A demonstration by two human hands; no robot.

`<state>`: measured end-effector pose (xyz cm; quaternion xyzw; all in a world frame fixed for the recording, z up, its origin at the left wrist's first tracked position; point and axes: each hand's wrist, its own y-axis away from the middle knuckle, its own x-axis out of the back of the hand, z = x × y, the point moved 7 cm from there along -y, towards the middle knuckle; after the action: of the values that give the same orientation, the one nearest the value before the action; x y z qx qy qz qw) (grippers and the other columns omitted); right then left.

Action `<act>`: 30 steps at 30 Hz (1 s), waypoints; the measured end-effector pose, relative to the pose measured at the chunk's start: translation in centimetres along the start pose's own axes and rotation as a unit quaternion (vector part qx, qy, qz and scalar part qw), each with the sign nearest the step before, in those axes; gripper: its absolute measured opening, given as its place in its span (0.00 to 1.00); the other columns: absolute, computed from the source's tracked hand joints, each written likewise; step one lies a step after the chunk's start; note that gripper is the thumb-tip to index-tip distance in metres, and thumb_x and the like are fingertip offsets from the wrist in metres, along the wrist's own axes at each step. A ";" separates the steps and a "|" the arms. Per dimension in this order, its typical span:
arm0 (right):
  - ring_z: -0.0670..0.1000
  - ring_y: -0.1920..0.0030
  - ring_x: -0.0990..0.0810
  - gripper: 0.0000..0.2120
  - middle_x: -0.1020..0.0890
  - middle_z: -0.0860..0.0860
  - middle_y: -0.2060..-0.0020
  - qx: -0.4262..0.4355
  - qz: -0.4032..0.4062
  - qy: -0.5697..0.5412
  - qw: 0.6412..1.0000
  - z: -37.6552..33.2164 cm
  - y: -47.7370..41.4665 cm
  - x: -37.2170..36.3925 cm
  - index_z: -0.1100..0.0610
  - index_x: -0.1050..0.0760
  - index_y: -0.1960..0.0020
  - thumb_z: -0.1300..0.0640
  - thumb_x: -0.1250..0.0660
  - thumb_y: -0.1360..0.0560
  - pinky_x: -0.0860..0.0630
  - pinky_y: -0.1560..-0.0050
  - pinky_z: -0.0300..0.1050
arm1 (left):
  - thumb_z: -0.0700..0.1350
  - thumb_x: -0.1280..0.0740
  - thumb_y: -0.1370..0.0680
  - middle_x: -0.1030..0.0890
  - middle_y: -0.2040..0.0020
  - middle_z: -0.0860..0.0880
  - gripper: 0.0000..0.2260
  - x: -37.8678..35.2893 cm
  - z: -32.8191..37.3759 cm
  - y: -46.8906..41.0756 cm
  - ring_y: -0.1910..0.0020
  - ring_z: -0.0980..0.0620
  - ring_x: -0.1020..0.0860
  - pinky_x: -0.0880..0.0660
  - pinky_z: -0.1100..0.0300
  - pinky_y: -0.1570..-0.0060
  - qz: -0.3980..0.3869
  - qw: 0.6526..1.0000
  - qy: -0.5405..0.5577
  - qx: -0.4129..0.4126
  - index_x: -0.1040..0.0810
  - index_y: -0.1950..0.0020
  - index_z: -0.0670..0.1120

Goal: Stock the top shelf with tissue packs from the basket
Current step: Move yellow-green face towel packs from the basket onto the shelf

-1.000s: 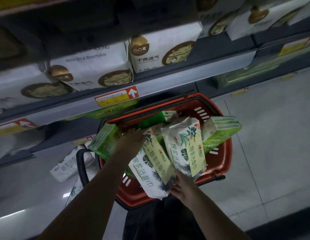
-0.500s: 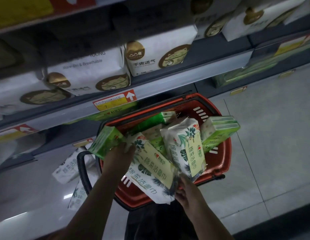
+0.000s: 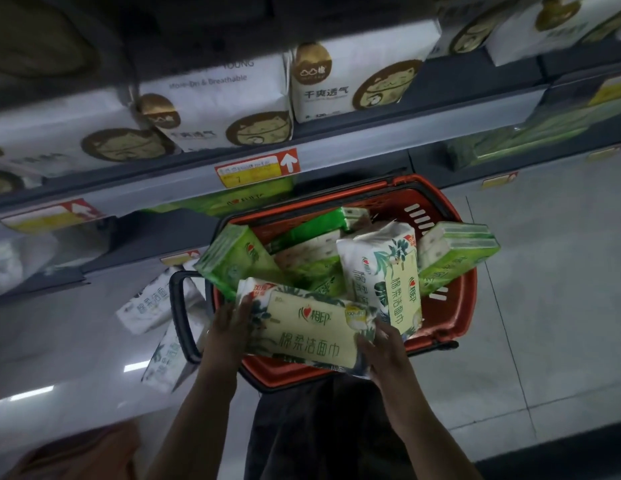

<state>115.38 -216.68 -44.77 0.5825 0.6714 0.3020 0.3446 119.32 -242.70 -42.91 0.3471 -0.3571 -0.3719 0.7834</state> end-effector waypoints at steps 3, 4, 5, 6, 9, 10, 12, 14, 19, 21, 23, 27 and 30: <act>0.46 0.44 0.19 0.21 0.19 0.42 0.44 0.028 -0.016 -0.004 0.999 -1.3 0.6 -0.2 0.44 0.26 0.40 0.54 0.26 0.30 0.20 0.55 0.44 | 0.55 0.39 0.20 0.20 0.43 0.39 0.19 0.4 -1.4 0.3 0.52 0.47 0.20 0.20 0.61 0.61 -0.014 1.000 0.026 0.008 0.24 0.39 0.41; 0.46 0.42 0.20 0.23 0.20 0.42 0.42 0.040 -0.027 0.001 0.999 -1.8 0.6 -0.3 0.41 0.26 0.40 0.51 0.24 0.32 0.20 0.53 0.46 | 0.55 0.39 0.20 0.19 0.46 0.39 0.19 0.6 -1.5 0.7 0.56 0.47 0.19 0.22 0.63 0.68 -0.004 0.999 0.043 0.011 0.24 0.39 0.40; 0.44 0.41 0.22 0.27 0.22 0.41 0.40 0.044 -0.030 0.010 0.999 -2.2 0.8 -0.3 0.37 0.27 0.39 0.46 0.23 0.36 0.20 0.51 0.47 | 0.55 0.39 0.20 0.18 0.48 0.40 0.19 0.8 -1.8 1.0 0.58 0.47 0.18 0.23 0.63 0.71 0.004 0.998 0.060 0.017 0.24 0.40 0.41; 0.43 0.40 0.23 0.31 0.23 0.39 0.39 0.041 -0.029 0.013 0.999 -2.6 0.9 -0.4 0.35 0.29 0.38 0.44 0.22 0.38 0.21 0.49 0.46 | 0.56 0.39 0.20 0.17 0.50 0.41 0.19 0.9 -1.7 1.6 0.60 0.48 0.18 0.24 0.62 0.70 0.008 0.997 0.074 0.012 0.24 0.40 0.42; 0.36 0.45 0.23 0.19 0.22 0.37 0.45 0.052 -0.017 0.030 0.998 -4.1 0.7 -0.4 0.40 0.27 0.42 0.53 0.27 0.29 0.25 0.51 0.33 | 0.55 0.39 0.20 0.17 0.50 0.44 0.15 0.6 -1.8 3.0 0.61 0.55 0.17 0.23 0.64 0.65 0.000 0.996 0.083 -0.012 0.24 0.42 0.45; 0.37 0.44 0.24 0.15 0.23 0.37 0.45 0.050 -0.012 0.038 0.998 -4.6 0.6 -0.4 0.42 0.27 0.43 0.55 0.30 0.27 0.28 0.47 0.34 | 0.53 0.39 0.20 0.18 0.52 0.46 0.12 0.5 -1.6 3.5 0.62 0.57 0.17 0.24 0.67 0.67 0.003 0.996 0.085 -0.024 0.24 0.45 0.47; 0.43 0.38 0.28 0.17 0.25 0.41 0.41 0.042 -0.011 0.065 0.997 -4.9 0.3 -0.2 0.46 0.28 0.38 0.52 0.32 0.26 0.34 0.40 0.42 | 0.51 0.38 0.20 0.18 0.56 0.51 0.06 0.4 -1.2 4.6 0.63 0.60 0.17 0.26 0.72 0.69 0.014 0.995 0.091 -0.046 0.25 0.51 0.50; 0.45 0.35 0.29 0.26 0.25 0.42 0.37 0.057 -0.026 0.088 0.994 -5.7 0.5 -0.6 0.48 0.28 0.33 0.44 0.29 0.29 0.34 0.35 0.46 | 0.50 0.38 0.20 0.19 0.57 0.52 0.06 0.1 -1.2 5.3 0.65 0.62 0.18 0.27 0.74 0.71 0.018 0.993 0.100 -0.053 0.26 0.51 0.49; 0.43 0.37 0.25 0.25 0.21 0.42 0.39 0.095 -0.045 0.117 0.988 -7.3 1.0 -1.1 0.47 0.27 0.34 0.42 0.36 0.29 0.29 0.40 0.41 | 0.49 0.38 0.19 0.17 0.53 0.45 0.11 -0.5 -1.3 6.6 0.63 0.57 0.17 0.24 0.69 0.68 0.000 0.988 0.146 -0.056 0.28 0.45 0.41; 0.44 0.36 0.26 0.23 0.22 0.43 0.37 0.096 -0.048 0.128 0.986 -7.3 0.8 -0.8 0.47 0.28 0.32 0.44 0.35 0.26 0.29 0.42 0.37 | 0.49 0.37 0.20 0.16 0.52 0.44 0.11 -0.6 -1.6 6.9 0.60 0.53 0.16 0.22 0.66 0.66 -0.011 0.983 0.175 -0.050 0.28 0.44 0.42; 0.42 0.36 0.26 0.20 0.23 0.43 0.37 0.095 -0.042 0.138 0.985 -7.6 1.2 -0.7 0.48 0.29 0.31 0.48 0.37 0.22 0.27 0.49 0.28 | 0.50 0.37 0.21 0.16 0.49 0.42 0.15 -0.5 -1.7 7.1 0.56 0.48 0.15 0.21 0.62 0.63 -0.024 0.980 0.190 -0.050 0.27 0.41 0.41; 0.37 0.45 0.21 0.15 0.19 0.42 0.44 0.081 -0.042 0.132 0.987 -7.9 2.6 0.3 0.48 0.25 0.36 0.53 0.38 0.22 0.26 0.58 0.24 | 0.51 0.37 0.22 0.15 0.48 0.45 0.17 -0.8 -1.3 8.2 0.51 0.47 0.16 0.21 0.62 0.58 -0.062 0.981 0.174 -0.065 0.24 0.38 0.43; 0.44 0.43 0.20 0.21 0.18 0.46 0.43 0.085 -0.043 0.124 0.988 -8.0 4.1 1.1 0.49 0.26 0.35 0.46 0.38 0.26 0.22 0.54 0.31 | 0.53 0.37 0.24 0.15 0.49 0.44 0.18 -1.1 -0.8 9.1 0.51 0.46 0.16 0.21 0.58 0.54 -0.079 0.982 0.160 -0.067 0.21 0.40 0.43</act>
<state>111.13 -215.07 -36.98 0.5386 0.7565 0.2985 0.2204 122.53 -237.17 -36.30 0.3760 -0.1725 -0.3952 0.8202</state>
